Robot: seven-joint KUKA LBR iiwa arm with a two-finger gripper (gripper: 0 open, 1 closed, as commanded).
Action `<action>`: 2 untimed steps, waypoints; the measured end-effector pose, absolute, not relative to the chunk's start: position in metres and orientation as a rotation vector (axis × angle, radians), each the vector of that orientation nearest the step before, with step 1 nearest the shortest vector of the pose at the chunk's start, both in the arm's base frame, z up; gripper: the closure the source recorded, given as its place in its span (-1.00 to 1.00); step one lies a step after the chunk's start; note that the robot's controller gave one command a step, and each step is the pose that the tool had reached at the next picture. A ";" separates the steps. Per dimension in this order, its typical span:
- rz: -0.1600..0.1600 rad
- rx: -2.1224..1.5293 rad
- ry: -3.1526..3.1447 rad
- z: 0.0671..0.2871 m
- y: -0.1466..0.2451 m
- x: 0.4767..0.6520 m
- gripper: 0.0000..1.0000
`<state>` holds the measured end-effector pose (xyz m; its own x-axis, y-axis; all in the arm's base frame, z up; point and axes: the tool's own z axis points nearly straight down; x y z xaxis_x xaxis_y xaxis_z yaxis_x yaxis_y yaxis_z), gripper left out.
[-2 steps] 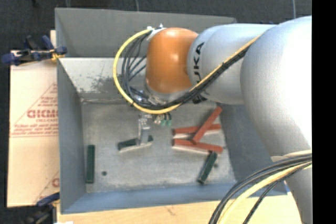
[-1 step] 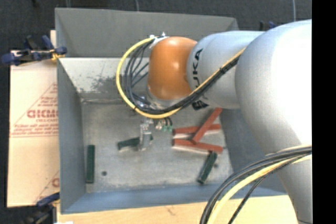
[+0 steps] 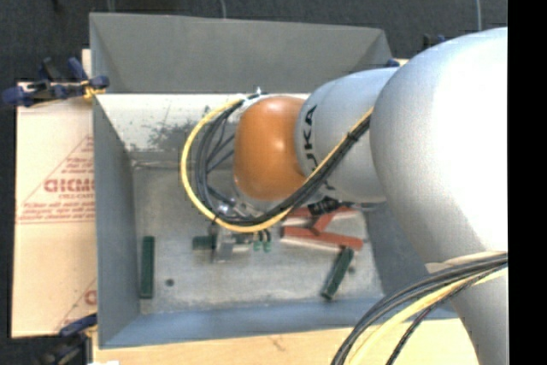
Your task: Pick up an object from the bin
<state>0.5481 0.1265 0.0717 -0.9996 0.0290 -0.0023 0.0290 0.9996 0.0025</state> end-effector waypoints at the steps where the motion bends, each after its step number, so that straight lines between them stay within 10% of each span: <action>1: 0.004 0.046 3.139 0.072 0.126 0.548 1.00; 2: 0.005 0.051 3.134 0.234 0.151 0.535 1.00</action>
Offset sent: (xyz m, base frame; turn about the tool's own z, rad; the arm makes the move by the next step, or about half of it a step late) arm -0.0150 0.0244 0.1599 0.0075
